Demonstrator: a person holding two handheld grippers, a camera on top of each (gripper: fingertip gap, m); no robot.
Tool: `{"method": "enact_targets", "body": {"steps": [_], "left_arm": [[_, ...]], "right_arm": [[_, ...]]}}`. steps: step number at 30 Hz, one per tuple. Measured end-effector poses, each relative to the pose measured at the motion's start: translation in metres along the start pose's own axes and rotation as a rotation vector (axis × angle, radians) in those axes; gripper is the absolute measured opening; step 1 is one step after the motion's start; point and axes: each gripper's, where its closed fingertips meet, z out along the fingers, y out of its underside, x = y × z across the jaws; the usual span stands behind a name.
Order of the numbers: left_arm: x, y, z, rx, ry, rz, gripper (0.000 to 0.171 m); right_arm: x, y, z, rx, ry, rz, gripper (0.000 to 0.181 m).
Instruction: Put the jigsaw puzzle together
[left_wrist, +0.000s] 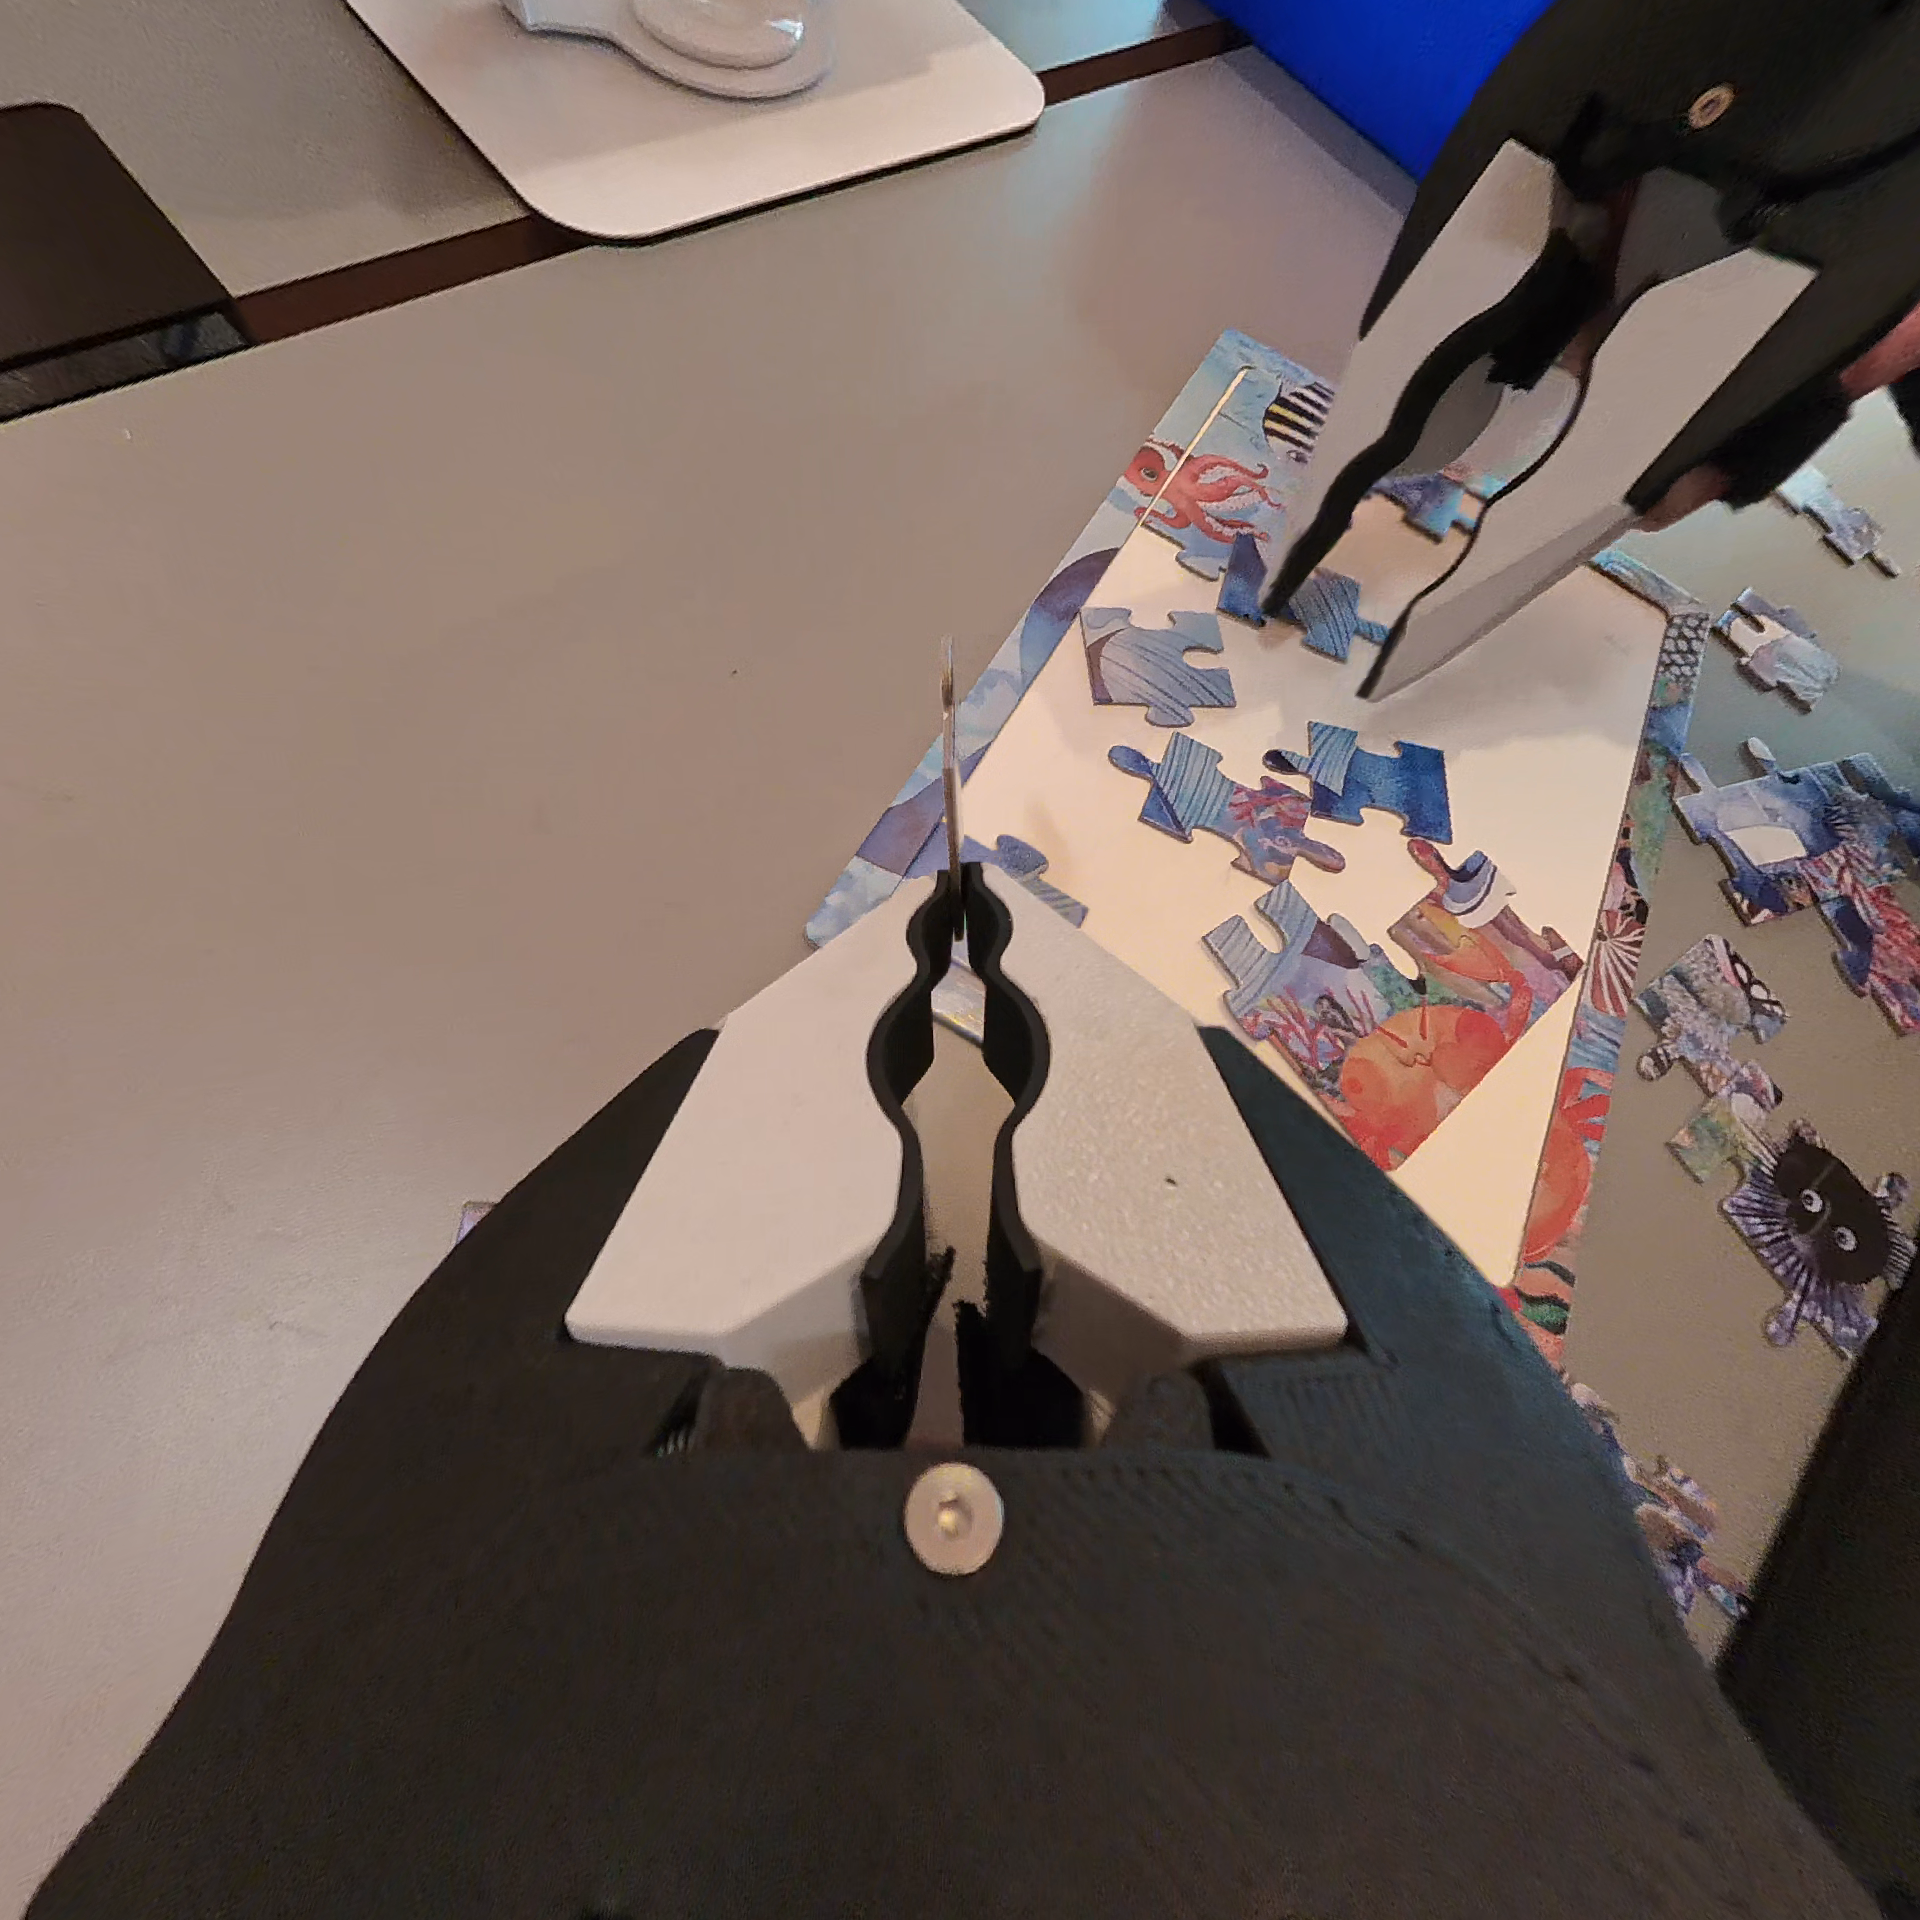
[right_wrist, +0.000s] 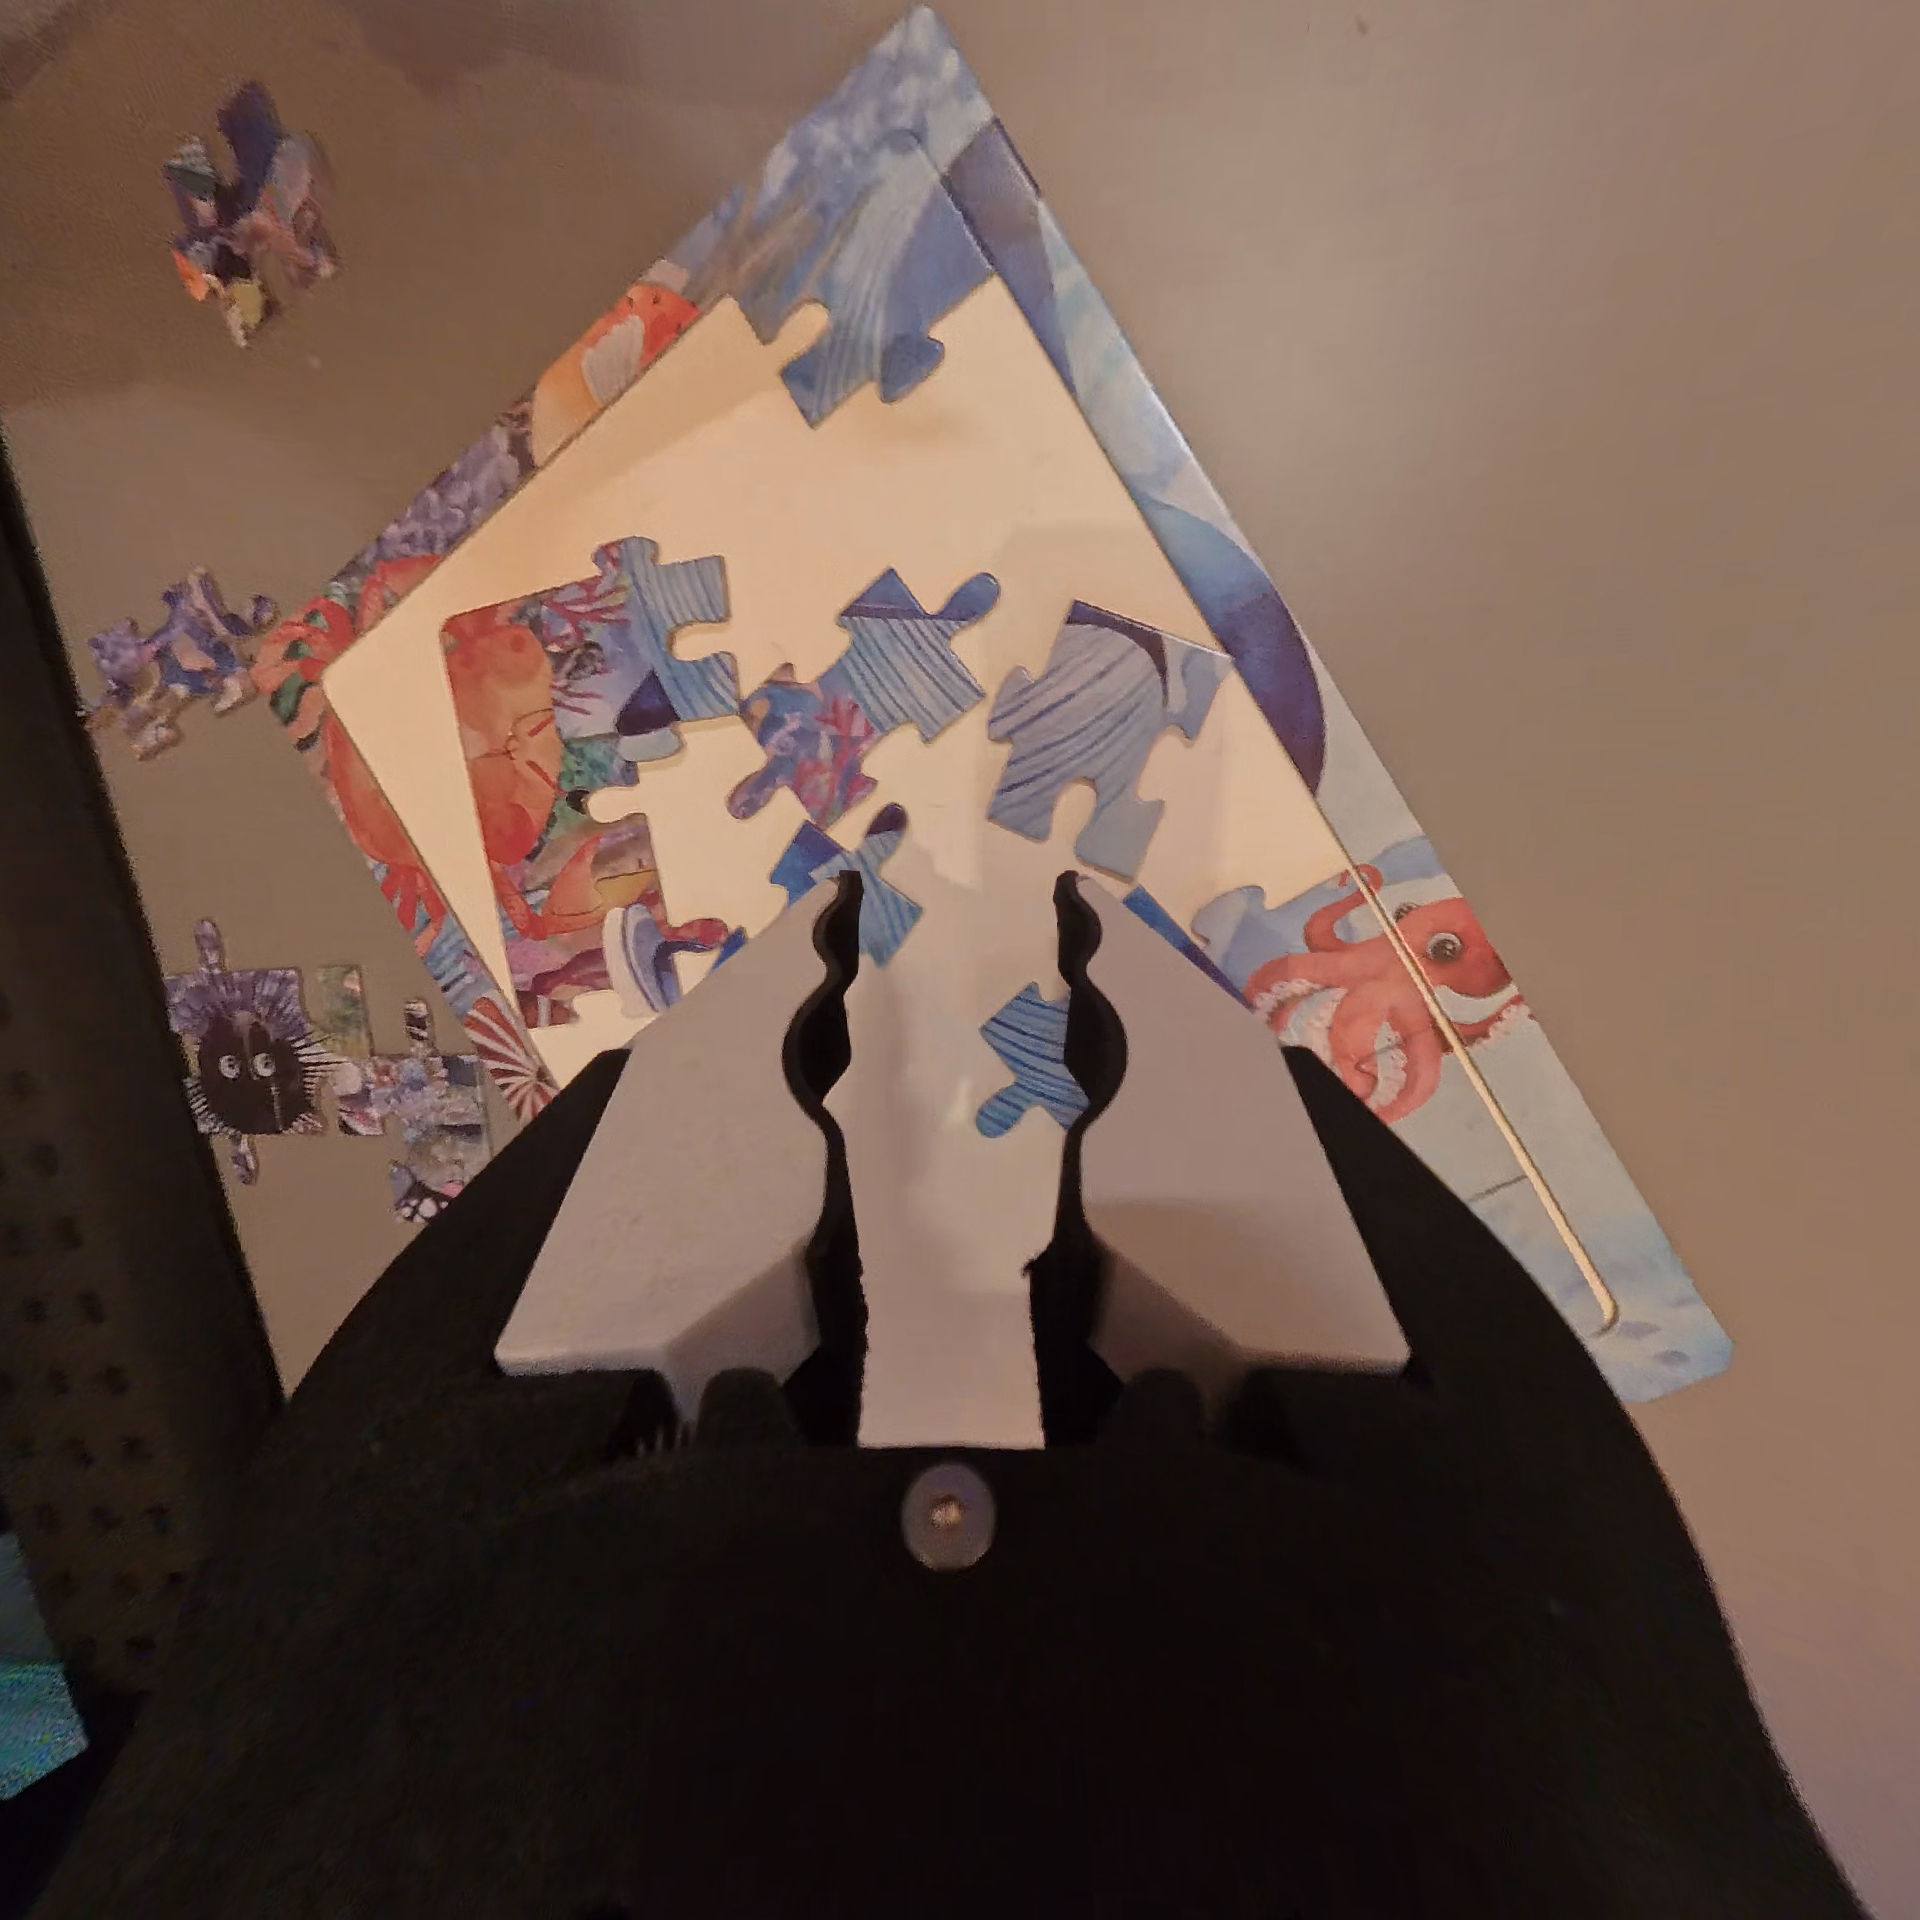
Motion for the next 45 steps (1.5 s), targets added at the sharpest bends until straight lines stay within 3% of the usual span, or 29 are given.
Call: {"method": "enact_targets", "body": {"steps": [12, 30, 39, 45], "left_arm": [[-0.002, 0.012, 0.007, -0.046, -0.007, 0.009, 0.000], [-0.001, 0.014, 0.008, -0.049, 0.007, 0.005, 0.000], [0.001, 0.016, 0.010, -0.059, 0.018, 0.008, 0.000], [0.000, 0.016, 0.010, -0.058, 0.018, 0.004, 0.000]], "right_arm": [[-0.036, -0.020, 0.009, 0.041, -0.123, -0.081, 0.035], [-0.026, 0.014, 0.022, -0.210, 0.008, -0.130, 0.031], [-0.026, 0.037, 0.014, -0.318, -0.003, -0.121, 0.006], [-0.012, 0.027, 0.000, -0.224, 0.036, -0.077, 0.017]]}}
